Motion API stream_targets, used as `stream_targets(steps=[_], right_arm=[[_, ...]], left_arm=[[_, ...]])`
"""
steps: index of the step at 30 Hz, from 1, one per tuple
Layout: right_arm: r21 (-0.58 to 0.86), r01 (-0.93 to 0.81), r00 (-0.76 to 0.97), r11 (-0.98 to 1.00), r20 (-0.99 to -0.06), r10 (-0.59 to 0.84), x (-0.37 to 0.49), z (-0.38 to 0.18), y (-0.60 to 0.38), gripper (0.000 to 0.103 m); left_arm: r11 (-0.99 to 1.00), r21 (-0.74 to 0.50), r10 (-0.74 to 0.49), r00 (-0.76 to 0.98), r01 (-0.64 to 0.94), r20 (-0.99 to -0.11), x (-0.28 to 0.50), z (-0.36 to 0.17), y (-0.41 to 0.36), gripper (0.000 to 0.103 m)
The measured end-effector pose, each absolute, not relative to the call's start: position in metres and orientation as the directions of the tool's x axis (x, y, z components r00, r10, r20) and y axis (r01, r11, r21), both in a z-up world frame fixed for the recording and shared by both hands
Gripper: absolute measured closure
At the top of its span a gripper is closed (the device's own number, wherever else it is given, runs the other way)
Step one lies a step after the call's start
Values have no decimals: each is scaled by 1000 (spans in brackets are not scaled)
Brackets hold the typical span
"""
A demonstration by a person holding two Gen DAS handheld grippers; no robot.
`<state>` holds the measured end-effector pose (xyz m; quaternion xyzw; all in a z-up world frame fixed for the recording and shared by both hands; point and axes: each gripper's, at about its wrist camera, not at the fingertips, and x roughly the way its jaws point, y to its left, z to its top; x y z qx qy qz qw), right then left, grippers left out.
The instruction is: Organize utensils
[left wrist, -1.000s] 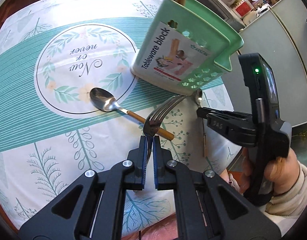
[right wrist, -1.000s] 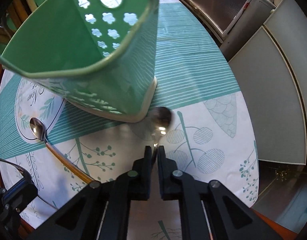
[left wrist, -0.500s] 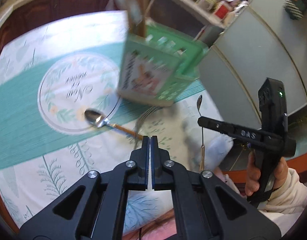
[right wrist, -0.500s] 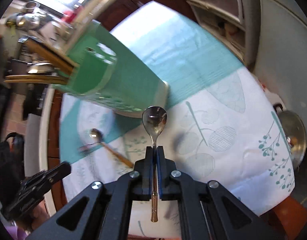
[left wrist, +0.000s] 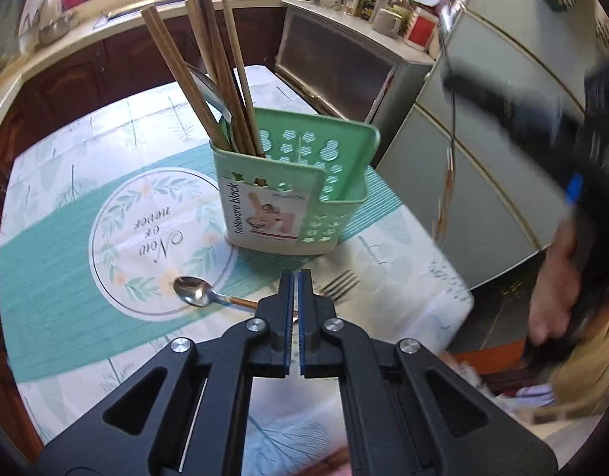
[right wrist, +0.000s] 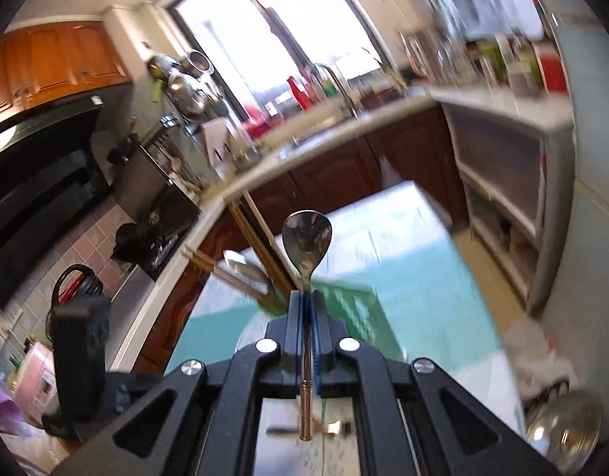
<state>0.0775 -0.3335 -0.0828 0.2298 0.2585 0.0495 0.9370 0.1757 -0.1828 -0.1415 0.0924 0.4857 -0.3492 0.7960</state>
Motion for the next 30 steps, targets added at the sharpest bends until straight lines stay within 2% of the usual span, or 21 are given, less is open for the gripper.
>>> stream_targets(steps=[4, 8, 12, 15, 18, 20, 25, 27, 29, 30], right_arm=[[348, -50, 923, 936, -341, 176, 101, -76, -329, 100], [273, -58, 943, 960, -300, 142, 117, -94, -328, 99], [191, -52, 931, 980, -345, 116, 126, -126, -319, 99], [171, -44, 901, 984, -420, 113, 127, -142, -314, 99], [187, -31, 875, 982, -469, 117, 122, -150, -315, 96], [215, -10, 871, 977, -477, 114, 118, -150, -318, 93], [348, 19, 865, 937, -475, 159, 95, -140, -330, 92], [386, 8, 841, 922, -502, 203, 89, -141, -326, 92], [405, 8, 805, 914, -545, 234, 83, -147, -320, 92], [414, 8, 788, 910, -563, 250, 81, -150, -317, 92]], left_arm=[[738, -149, -429, 286, 658, -857, 180, -166, -182, 103], [770, -166, -413, 283, 616, -866, 185, -189, -173, 103], [797, -188, -409, 284, 574, -867, 189, -204, -165, 103], [810, -216, -417, 276, 545, -866, 193, -211, -161, 103], [816, -227, -419, 275, 531, -865, 195, -215, -160, 103], [817, -229, -419, 273, 529, -866, 195, -216, -161, 103], [800, -241, -434, 251, 550, -866, 189, -221, -159, 103], [780, -238, -431, 222, 579, -875, 185, -226, -160, 97], [758, -221, -419, 197, 614, -886, 181, -230, -163, 78], [744, -207, -413, 193, 635, -890, 178, -231, -164, 72]])
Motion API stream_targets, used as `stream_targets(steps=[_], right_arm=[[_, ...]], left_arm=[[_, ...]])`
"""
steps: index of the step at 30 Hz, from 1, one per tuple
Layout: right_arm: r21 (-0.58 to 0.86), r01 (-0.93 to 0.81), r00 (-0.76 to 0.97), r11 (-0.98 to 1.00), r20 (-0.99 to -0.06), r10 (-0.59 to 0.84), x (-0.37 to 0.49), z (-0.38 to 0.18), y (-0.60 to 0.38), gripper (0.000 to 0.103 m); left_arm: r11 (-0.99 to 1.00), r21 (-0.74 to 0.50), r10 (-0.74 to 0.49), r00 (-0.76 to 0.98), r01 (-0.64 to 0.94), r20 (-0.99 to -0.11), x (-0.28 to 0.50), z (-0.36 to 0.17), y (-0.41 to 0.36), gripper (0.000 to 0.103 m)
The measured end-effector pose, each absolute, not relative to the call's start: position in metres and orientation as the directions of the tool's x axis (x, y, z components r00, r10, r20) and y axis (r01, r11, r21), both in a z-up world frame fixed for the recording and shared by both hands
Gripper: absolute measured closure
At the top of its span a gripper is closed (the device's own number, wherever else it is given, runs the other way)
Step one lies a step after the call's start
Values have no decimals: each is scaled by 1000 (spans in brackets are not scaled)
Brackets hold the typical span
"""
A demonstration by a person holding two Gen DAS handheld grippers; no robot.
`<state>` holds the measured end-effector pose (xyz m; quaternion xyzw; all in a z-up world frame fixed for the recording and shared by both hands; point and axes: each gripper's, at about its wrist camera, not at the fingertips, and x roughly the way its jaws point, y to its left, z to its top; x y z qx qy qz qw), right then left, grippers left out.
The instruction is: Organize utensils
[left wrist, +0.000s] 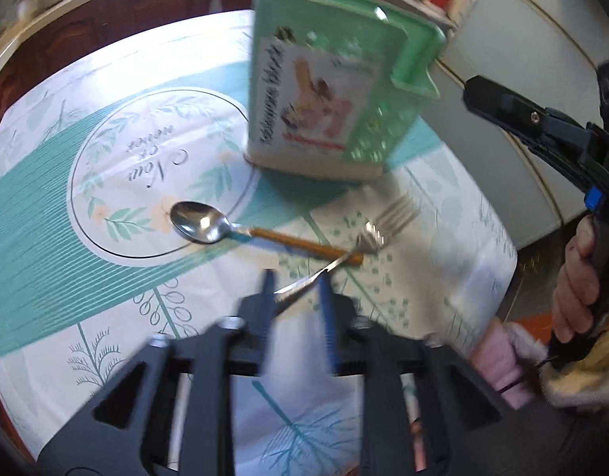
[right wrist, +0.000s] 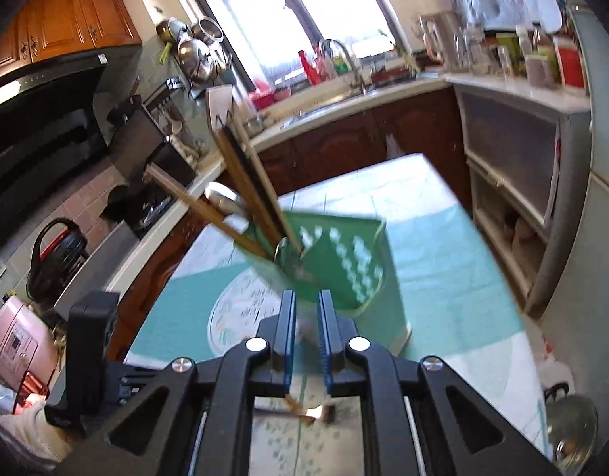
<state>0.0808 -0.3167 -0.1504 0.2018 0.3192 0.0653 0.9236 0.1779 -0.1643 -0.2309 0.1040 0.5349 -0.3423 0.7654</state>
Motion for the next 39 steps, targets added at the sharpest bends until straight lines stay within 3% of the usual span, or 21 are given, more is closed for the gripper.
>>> stream_targets(steps=[1, 10, 19, 30, 34, 39], right_arm=[[425, 8, 774, 905, -575, 263, 79, -154, -314, 92], [496, 66, 707, 866, -636, 310, 73, -183, -313, 92], [528, 107, 696, 842, -645, 316, 72, -196, -325, 92], [554, 122, 698, 823, -637, 326, 71, -205, -336, 92], [565, 127, 696, 815, -636, 332, 71, -208, -339, 92], [565, 120, 695, 817, -636, 337, 71, -209, -340, 92]], left_arm=[[725, -194, -411, 189, 661, -892, 175, -232, -166, 64], [589, -107, -347, 132, 801, -928, 172, -245, -196, 64], [513, -76, -270, 77, 855, -960, 172, -259, -225, 80], [503, -20, -164, 73, 864, -984, 174, -272, -257, 81], [485, -8, -124, 59, 874, -991, 171, -272, -272, 99], [509, -11, -126, 63, 861, -990, 168, -273, -276, 100]])
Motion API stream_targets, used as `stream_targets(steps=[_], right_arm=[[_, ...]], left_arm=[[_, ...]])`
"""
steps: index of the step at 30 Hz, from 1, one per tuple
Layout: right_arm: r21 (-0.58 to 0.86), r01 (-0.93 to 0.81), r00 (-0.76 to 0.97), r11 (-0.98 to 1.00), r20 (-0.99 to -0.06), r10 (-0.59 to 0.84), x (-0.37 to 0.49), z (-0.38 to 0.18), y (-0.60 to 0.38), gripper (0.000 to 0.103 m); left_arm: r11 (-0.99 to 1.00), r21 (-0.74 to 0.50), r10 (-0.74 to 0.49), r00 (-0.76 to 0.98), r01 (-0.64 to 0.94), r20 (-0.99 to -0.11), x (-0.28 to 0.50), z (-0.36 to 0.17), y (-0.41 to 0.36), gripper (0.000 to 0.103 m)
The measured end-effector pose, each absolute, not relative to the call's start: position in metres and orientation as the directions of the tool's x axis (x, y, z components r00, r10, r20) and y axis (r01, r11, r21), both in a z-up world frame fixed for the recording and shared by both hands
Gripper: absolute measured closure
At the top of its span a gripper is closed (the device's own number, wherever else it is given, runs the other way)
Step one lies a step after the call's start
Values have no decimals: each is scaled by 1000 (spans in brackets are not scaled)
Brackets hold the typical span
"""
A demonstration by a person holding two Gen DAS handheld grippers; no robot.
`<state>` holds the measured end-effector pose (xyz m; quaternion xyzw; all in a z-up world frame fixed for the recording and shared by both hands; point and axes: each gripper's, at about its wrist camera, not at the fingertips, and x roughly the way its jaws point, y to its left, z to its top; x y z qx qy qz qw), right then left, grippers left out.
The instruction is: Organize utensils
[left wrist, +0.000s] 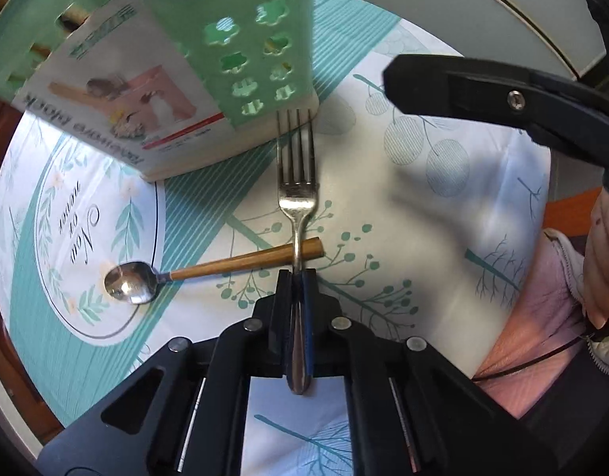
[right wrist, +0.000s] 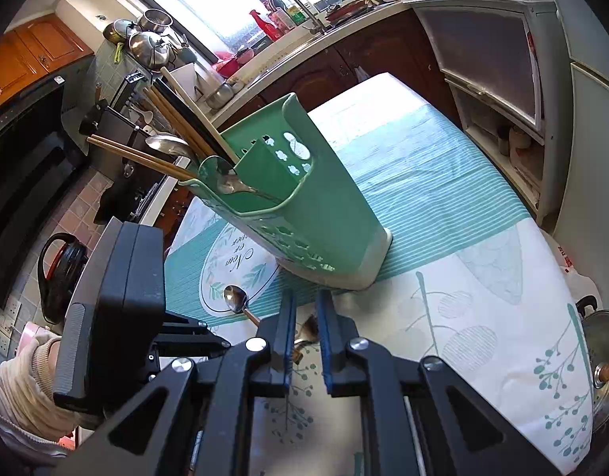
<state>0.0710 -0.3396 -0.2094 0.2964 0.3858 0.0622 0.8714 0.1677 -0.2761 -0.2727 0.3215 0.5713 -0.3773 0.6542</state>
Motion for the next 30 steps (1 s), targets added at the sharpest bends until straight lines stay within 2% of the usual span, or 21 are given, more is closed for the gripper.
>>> stream_targets(steps=[8, 14, 25, 30], right_arm=[[553, 94, 688, 828, -637, 348, 74, -208, -335, 92], [507, 8, 637, 862, -667, 386, 87, -205, -313, 92], [190, -348, 455, 918, -822, 343, 144, -202, -217, 89], [115, -427, 393, 897, -870, 298, 162, -213, -191, 88]], left_arm=[[625, -94, -260, 93, 775, -961, 167, -252, -231, 100], [697, -124, -324, 156, 706, -933, 155, -235, -189, 100], [830, -200, -385, 275, 521, -881, 163, -215, -106, 100], [846, -229, -403, 297, 481, -865, 163, -209, -81, 100]])
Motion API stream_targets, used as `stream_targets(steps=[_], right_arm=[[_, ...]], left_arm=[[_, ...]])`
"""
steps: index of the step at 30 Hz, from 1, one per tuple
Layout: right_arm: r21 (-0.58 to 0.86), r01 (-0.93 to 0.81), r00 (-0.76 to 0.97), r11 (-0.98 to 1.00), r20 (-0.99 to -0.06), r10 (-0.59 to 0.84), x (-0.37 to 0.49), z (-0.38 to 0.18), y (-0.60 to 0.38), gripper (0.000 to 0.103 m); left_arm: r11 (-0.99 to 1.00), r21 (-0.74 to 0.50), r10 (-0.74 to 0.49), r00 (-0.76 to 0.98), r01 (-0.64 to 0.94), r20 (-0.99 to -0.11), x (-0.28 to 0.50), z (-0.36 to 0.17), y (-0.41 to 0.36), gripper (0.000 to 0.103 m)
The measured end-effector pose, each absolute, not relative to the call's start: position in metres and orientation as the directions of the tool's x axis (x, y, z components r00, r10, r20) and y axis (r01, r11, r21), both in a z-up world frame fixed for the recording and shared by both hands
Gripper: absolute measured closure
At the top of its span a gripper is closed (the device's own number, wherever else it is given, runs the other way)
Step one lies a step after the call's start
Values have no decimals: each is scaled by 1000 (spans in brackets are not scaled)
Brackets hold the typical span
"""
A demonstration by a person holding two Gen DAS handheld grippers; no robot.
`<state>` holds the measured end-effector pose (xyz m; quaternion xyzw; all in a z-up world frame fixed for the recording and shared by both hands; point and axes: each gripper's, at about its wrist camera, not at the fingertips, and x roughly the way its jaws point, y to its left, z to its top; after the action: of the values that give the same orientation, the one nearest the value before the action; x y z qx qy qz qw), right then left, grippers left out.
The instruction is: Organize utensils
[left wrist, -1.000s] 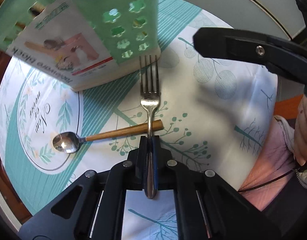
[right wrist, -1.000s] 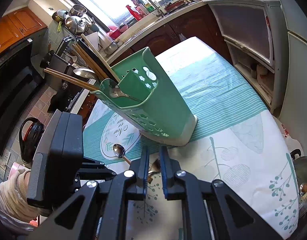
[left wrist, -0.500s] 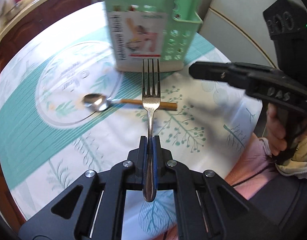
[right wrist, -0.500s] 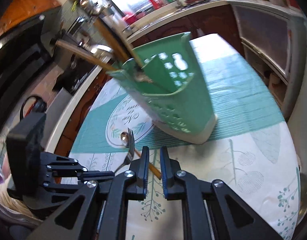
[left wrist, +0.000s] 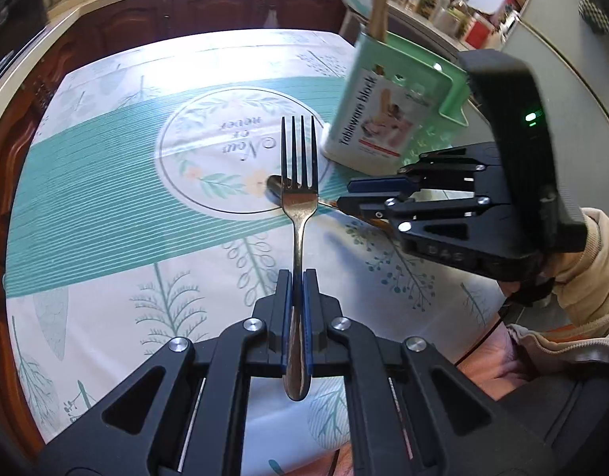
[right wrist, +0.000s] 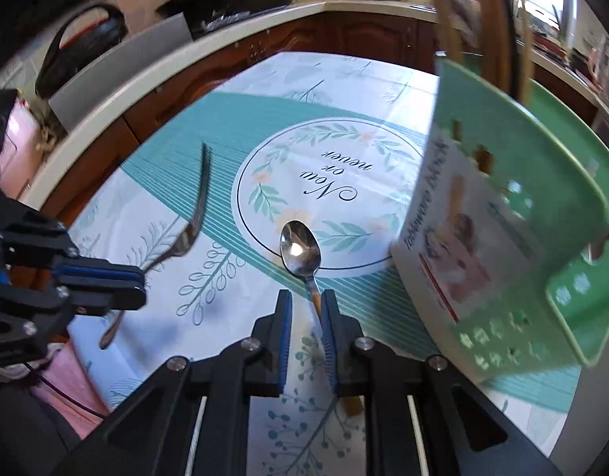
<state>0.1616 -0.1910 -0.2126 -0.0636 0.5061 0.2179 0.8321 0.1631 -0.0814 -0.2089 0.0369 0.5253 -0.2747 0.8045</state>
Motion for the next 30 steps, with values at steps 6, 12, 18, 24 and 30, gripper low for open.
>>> stream_targets(steps=[6, 12, 18, 24, 30], right_arm=[[42, -495, 316, 868, -922, 225, 175, -232, -176, 88], [59, -526, 219, 848, -955, 202, 190, -243, -170, 88], [57, -549, 190, 834, -963, 191, 196, -241, -166, 97], [159, -481, 266, 862, -910, 316, 170, -219, -180, 97], [347, -353, 461, 869, -744, 484, 125, -168, -226, 97]], left_arm=[[858, -264, -421, 310, 442, -852, 168, -209, -62, 100], [855, -283, -436, 306, 436, -846, 168, -211, -55, 100], [852, -291, -449, 320, 436, -835, 168, -208, -53, 100], [829, -302, -495, 366, 471, -788, 158, -184, -53, 100], [772, -305, -575, 409, 557, -708, 149, -140, -79, 100]])
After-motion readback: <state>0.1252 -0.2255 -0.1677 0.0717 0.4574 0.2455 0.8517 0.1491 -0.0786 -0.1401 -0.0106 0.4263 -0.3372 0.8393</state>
